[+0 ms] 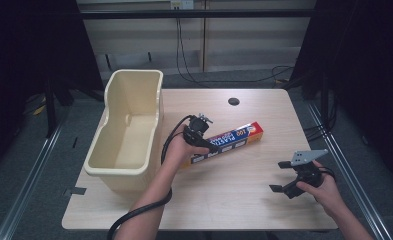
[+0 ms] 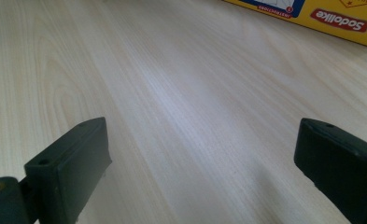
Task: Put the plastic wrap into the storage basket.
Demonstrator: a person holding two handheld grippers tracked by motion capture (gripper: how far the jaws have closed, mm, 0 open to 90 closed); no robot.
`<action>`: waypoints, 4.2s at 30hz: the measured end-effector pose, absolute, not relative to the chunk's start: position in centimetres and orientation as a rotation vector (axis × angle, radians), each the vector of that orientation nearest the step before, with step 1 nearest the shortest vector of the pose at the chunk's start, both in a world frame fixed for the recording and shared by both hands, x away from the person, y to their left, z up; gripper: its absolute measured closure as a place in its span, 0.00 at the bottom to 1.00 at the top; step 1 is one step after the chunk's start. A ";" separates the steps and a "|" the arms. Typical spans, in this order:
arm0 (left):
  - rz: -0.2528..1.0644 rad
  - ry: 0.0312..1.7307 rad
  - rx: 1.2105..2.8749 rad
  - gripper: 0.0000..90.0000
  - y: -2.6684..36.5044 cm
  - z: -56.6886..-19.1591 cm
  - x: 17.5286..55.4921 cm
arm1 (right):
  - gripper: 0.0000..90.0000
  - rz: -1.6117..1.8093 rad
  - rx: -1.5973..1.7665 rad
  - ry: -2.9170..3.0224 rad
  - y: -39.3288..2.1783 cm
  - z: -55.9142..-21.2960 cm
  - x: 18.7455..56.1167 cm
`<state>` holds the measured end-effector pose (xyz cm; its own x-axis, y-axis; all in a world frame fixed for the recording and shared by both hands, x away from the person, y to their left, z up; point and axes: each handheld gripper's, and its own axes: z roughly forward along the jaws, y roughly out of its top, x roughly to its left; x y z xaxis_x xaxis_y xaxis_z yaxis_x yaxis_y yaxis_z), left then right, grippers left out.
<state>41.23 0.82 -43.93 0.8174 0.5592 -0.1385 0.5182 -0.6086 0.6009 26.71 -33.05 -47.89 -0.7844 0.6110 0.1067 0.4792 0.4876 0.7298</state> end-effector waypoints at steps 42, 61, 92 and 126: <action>-0.139 0.983 2.640 0.45 -3.6 -43.6 42.9 | 0.04 1.209 0.948 2.562 -33.3 -47.8 26.7; -0.173 1.142 2.627 0.45 -2.2 -37.9 42.5 | 0.04 1.218 0.945 2.549 -33.3 -47.7 26.7; -0.219 1.360 2.512 0.45 1.6 -31.0 43.1 | 0.04 1.228 0.944 2.547 -33.1 -47.7 26.7; -0.144 1.574 2.374 0.45 5.7 -24.5 42.8 | 0.03 1.223 0.945 2.556 -33.0 -47.7 26.7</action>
